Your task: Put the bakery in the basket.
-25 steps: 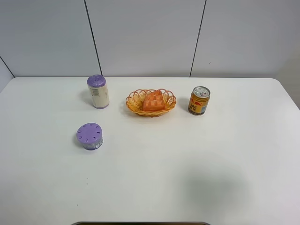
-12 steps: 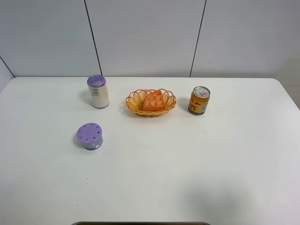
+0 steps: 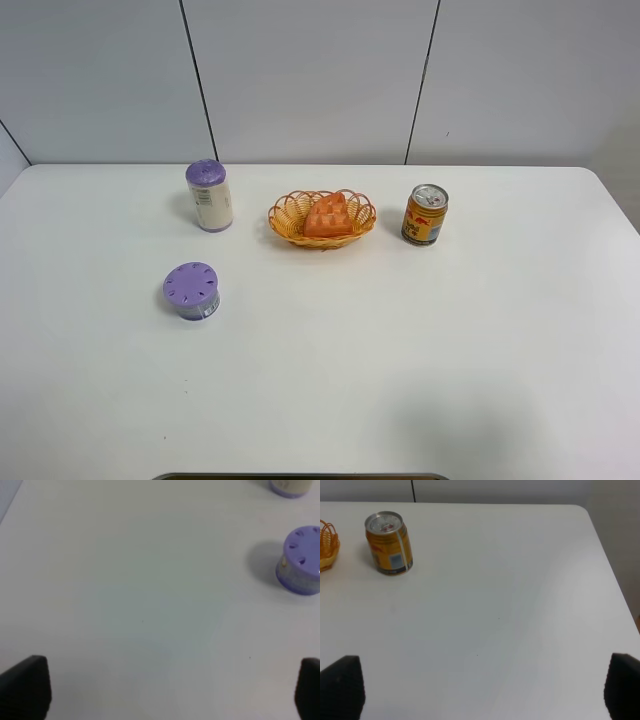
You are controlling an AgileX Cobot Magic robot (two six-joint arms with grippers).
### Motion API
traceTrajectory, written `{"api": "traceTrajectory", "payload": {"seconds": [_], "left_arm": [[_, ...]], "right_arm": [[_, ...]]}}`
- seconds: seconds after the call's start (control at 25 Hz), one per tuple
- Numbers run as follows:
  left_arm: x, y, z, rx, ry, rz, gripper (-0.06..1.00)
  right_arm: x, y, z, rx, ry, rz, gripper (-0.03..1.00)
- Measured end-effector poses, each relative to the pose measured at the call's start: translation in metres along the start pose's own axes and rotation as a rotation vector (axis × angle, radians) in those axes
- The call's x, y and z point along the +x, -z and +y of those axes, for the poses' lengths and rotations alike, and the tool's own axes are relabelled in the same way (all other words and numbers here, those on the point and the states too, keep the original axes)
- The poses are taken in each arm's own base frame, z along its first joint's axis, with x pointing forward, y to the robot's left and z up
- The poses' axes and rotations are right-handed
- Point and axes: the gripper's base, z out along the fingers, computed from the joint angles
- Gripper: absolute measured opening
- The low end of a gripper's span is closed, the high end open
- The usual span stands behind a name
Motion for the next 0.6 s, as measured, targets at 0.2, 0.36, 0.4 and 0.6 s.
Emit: {"api": "traceTrajectory", "payload": {"seconds": [0.2, 0.36, 0.4, 0.6], "left_arm": [[0.0, 0.0, 0.0, 0.0, 0.0, 0.0, 0.99], [0.0, 0.0, 0.0, 0.0, 0.0, 0.0, 0.99], [0.0, 0.0, 0.0, 0.0, 0.0, 0.0, 0.99], [0.0, 0.0, 0.0, 0.0, 0.0, 0.0, 0.99]], "right_arm": [[0.0, 0.0, 0.0, 0.0, 0.0, 0.0, 0.95], [0.0, 0.0, 0.0, 0.0, 0.0, 0.0, 0.95], [0.0, 0.0, 0.0, 0.0, 0.0, 0.0, 0.95], [0.0, 0.0, 0.0, 0.0, 0.0, 0.0, 0.95]]}}
